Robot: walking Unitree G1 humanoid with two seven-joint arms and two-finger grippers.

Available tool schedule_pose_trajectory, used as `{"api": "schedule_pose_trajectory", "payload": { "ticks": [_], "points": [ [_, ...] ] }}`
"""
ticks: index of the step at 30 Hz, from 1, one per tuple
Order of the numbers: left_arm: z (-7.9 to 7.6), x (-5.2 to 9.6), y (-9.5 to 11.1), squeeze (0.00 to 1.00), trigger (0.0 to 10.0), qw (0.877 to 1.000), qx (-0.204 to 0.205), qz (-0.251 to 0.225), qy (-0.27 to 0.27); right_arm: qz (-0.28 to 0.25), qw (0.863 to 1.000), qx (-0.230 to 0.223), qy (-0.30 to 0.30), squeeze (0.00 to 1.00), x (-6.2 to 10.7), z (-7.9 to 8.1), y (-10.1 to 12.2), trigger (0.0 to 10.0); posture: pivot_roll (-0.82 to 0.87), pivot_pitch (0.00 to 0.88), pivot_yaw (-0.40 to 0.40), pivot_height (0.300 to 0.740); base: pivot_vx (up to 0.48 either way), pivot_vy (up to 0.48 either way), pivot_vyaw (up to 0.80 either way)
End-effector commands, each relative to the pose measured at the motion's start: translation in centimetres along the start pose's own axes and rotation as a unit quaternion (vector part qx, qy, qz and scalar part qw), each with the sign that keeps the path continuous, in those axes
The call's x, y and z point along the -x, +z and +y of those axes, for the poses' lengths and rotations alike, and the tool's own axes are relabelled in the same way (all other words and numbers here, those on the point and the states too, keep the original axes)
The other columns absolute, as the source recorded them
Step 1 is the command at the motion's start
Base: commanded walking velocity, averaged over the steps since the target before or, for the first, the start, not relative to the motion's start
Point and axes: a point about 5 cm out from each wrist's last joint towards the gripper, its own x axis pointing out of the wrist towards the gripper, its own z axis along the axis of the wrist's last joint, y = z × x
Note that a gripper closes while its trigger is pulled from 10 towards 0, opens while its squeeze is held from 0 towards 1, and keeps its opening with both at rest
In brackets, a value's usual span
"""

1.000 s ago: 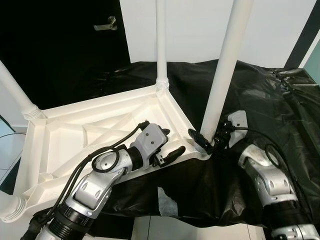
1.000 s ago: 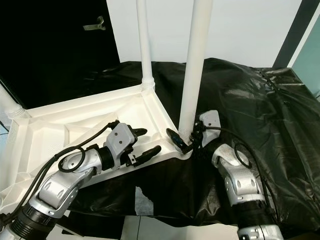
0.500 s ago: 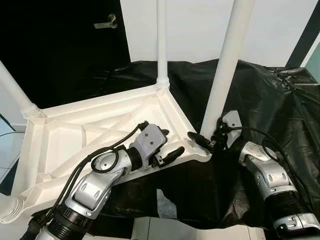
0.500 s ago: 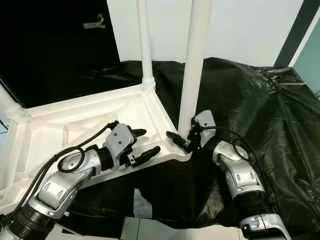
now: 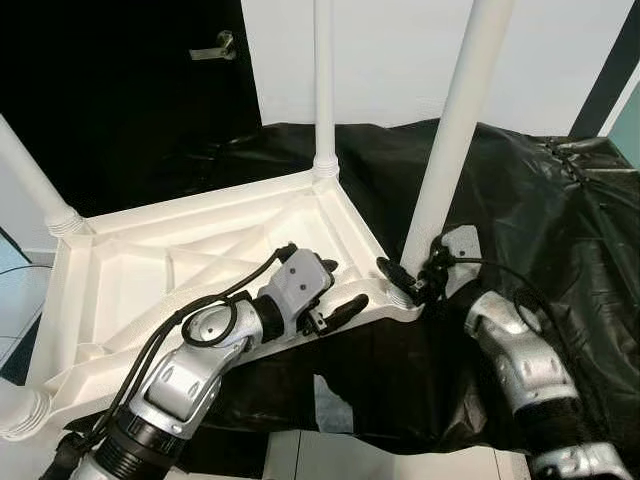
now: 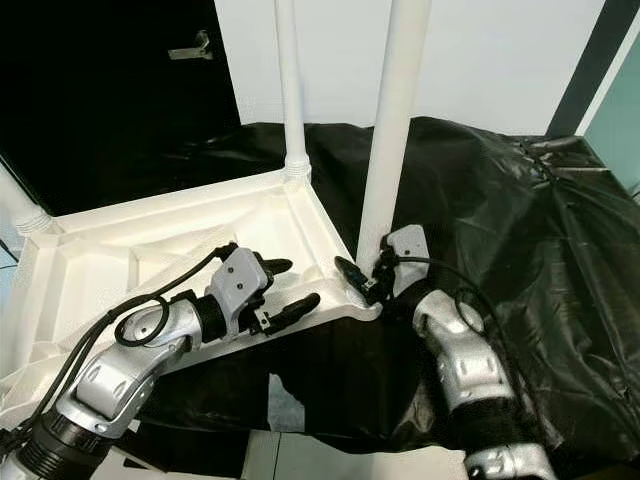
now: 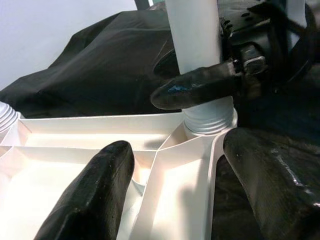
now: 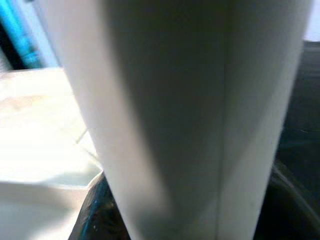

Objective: Building children table

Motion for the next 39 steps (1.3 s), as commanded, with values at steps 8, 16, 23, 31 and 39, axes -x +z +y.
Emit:
{"api": "schedule_pose_trajectory", "payload": {
  "ticks": [8,16,23,31,39],
  "points": [
    [-0.4,0.2,0.1,0.0,10.0,0.999,-0.009,0.002,-0.038,0.05,0.976,-0.024,-0.21,0.0,0.6,0.0,-1.6,10.0,0.05,0.0,0.011,0.74,0.0,0.0,0.0],
    [-0.4,0.2,0.1,0.0,10.0,0.999,-0.008,0.001,-0.036,0.047,0.964,-0.034,-0.258,0.0,0.7,0.9,-1.5,10.0,0.05,0.0,0.015,0.74,0.0,0.0,0.0],
    [-0.1,0.1,0.2,0.0,10.0,0.999,-0.011,0.001,-0.034,0.028,0.967,-0.024,-0.251,1.0,0.7,0.6,-0.6,10.0,0.04,0.0,0.019,0.74,0.0,0.0,0.0],
    [-0.1,0.1,0.2,0.0,10.0,0.999,-0.01,0.001,-0.032,0.006,0.976,-0.014,-0.216,1.0,1.2,0.0,0.2,10.0,0.04,0.0,0.02,0.74,0.0,0.0,0.0],
    [0.1,0.2,0.2,0.0,10.0,1.0,-0.011,0.002,-0.029,0.0,0.996,-0.002,-0.086,0.0,1.8,-0.4,0.4,10.0,0.04,0.0,0.029,0.74,0.0,0.0,0.0]
  ]
}}
